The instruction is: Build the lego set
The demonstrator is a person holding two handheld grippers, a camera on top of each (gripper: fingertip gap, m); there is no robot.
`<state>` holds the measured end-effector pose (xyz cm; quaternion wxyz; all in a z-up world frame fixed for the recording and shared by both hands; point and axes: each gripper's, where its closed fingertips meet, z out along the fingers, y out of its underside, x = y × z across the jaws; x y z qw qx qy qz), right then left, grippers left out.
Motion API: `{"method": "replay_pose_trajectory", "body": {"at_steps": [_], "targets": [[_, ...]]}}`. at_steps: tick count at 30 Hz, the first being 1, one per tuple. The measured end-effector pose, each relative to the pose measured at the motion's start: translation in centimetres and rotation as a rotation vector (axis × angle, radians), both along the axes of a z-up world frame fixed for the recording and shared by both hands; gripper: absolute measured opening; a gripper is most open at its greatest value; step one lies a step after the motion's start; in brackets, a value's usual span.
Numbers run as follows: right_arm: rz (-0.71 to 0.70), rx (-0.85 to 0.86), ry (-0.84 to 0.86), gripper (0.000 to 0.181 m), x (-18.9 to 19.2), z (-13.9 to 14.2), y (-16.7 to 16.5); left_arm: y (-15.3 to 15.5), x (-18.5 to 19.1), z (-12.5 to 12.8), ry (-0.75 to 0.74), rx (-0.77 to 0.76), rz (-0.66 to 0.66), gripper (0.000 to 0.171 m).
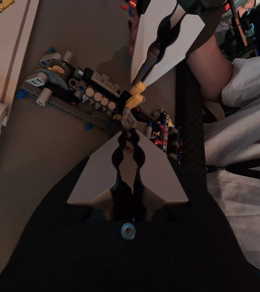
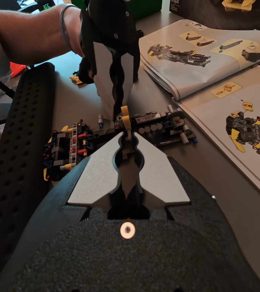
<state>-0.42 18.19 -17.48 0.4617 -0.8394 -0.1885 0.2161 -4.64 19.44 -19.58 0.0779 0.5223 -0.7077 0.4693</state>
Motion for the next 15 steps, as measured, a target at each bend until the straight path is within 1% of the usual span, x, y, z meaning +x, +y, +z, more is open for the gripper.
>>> {"method": "replay_pose_trajectory", "body": {"at_steps": [1,6,11,15], "targets": [[-0.005,-0.001,-0.004,0.004,0.13,-0.05,0.04,0.02,0.02,0.01,0.001,0.0,0.004,0.002],[0.004,-0.002,-0.004,0.003,0.04,-0.07,-0.01,0.64,-0.11,0.11,-0.032,0.029,0.012,0.001],[0.005,-0.002,0.002,0.002,-0.14,-0.08,0.1,0.82,-0.3,0.04,-0.063,0.048,-0.014,0.001],[0.005,-0.005,0.008,0.003,-0.15,-0.1,0.1,0.94,-0.23,0.01,-0.133,0.129,-0.044,0.002]]}}
